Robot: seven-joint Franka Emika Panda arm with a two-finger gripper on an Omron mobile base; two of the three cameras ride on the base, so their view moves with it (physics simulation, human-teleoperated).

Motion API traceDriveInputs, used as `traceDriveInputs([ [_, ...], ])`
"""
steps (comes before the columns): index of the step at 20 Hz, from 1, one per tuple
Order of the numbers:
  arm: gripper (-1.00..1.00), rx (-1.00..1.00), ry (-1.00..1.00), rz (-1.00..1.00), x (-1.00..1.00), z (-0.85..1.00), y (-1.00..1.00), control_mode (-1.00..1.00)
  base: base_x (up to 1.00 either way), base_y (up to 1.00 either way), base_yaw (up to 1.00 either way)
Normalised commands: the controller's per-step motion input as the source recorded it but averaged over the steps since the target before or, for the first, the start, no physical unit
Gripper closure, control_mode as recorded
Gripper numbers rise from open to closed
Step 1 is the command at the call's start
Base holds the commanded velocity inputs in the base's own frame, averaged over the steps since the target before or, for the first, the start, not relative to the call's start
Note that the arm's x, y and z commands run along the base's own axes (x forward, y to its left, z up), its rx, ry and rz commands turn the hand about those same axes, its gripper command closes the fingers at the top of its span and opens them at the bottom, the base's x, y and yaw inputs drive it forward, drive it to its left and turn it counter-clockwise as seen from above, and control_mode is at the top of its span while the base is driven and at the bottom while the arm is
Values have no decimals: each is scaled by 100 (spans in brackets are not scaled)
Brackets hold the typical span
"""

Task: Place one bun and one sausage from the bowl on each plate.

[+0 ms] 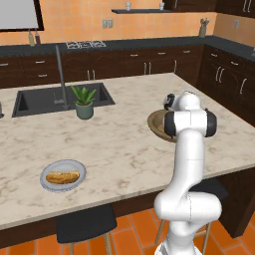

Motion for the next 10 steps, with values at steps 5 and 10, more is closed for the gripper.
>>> traceDriveInputs([
  [5, -100, -3, -25, 0, 40, -41, 0, -100, 0, 0, 0],
  [10, -100, -4, -13, 0, 19, -47, 0, -100, 0, 0, 0],
])
